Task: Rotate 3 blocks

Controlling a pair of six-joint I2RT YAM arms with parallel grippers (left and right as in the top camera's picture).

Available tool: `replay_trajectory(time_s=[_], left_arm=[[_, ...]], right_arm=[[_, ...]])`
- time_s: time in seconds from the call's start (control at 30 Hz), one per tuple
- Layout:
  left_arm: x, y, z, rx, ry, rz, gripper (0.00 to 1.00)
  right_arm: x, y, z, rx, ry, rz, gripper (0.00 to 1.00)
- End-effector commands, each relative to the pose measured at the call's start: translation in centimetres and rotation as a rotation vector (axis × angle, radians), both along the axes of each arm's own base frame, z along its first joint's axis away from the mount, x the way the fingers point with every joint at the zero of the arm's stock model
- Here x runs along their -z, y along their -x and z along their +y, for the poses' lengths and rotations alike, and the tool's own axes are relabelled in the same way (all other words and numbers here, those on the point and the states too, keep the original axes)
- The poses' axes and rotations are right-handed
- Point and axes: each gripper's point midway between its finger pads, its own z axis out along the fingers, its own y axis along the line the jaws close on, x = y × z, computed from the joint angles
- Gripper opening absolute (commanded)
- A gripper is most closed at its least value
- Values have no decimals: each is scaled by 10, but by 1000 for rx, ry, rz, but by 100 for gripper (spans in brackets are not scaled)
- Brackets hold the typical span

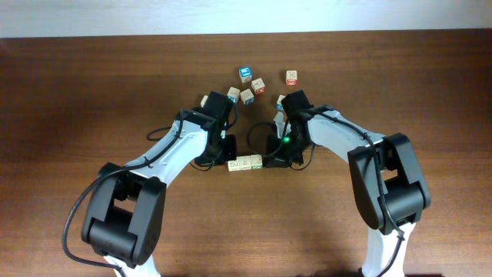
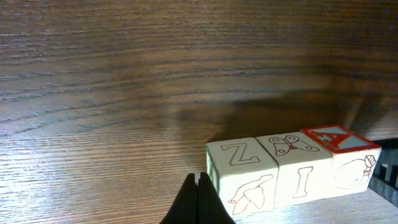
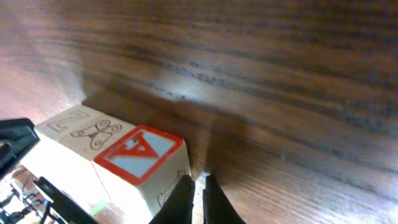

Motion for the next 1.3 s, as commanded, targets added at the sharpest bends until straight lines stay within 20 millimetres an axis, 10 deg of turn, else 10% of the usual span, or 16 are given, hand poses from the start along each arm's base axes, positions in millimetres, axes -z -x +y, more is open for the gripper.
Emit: replay_trajectory(time_s=[0.0,1.0,1.27], left_arm=[[5,4,0,-12,3,24,0],[10,9,-1,6,77,76,0],[10,9,-1,6,77,76,0]], right_arm=[[-1,2,3,31,7,16,7],[-9,1,5,-20,-80,-3,5],[-17,-14,-25,81,-234,15,5]])
